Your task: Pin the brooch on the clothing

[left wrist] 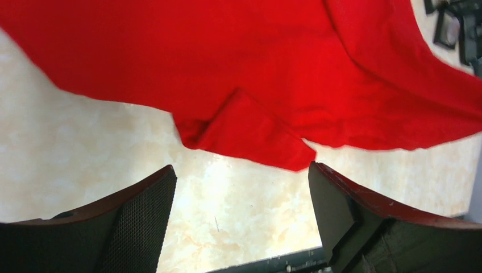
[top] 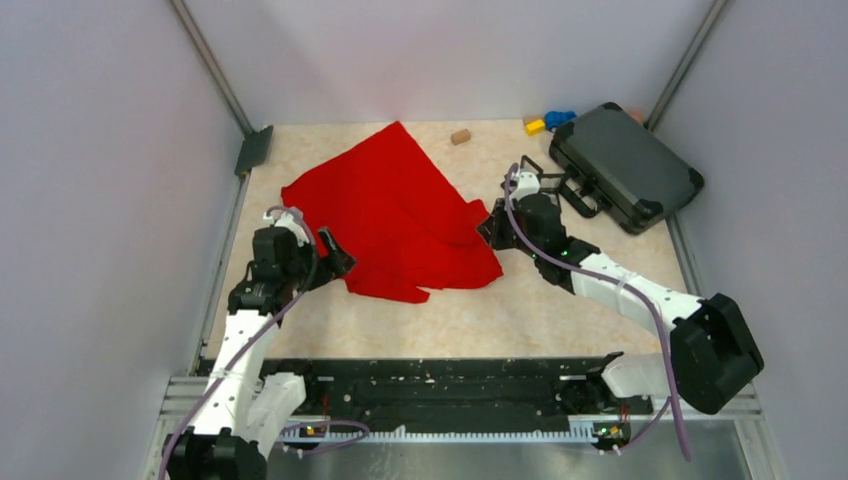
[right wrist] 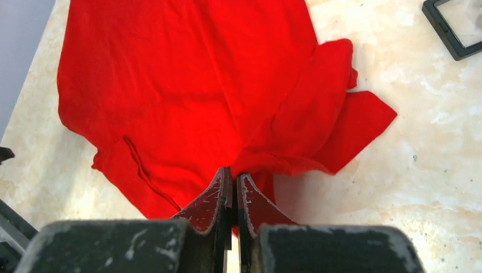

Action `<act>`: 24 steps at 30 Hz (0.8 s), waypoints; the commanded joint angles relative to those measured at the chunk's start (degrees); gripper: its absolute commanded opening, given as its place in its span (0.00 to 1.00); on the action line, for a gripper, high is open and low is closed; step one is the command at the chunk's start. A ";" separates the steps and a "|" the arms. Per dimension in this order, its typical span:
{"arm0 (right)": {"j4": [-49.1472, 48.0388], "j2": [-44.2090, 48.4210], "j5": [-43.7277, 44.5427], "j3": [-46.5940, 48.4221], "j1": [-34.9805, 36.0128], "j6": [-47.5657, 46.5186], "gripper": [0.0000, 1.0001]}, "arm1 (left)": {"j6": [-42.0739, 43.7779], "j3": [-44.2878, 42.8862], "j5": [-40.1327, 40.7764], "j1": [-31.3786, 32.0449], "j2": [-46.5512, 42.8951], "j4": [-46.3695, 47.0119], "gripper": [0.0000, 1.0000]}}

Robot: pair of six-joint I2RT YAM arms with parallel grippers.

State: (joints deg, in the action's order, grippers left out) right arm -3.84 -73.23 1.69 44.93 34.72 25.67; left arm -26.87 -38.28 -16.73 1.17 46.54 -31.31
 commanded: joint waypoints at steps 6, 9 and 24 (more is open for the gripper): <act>-4.39 0.59 1.22 2.90 -0.27 -1.24 0.07 | -10.89 11.95 2.45 -0.20 -0.61 15.08 0.86; -4.36 1.67 2.10 1.84 -0.22 -1.58 0.09 | -11.39 13.38 -1.83 0.17 3.04 17.90 0.78; -5.00 1.84 1.08 -0.05 -0.27 -1.08 0.09 | -7.71 10.31 21.58 15.51 14.63 19.76 0.69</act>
State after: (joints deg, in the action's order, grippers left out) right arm -6.02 -72.84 2.98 44.99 34.70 25.02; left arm -35.46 -25.10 -3.88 14.90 58.83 -14.68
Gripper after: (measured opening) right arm 0.091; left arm 0.706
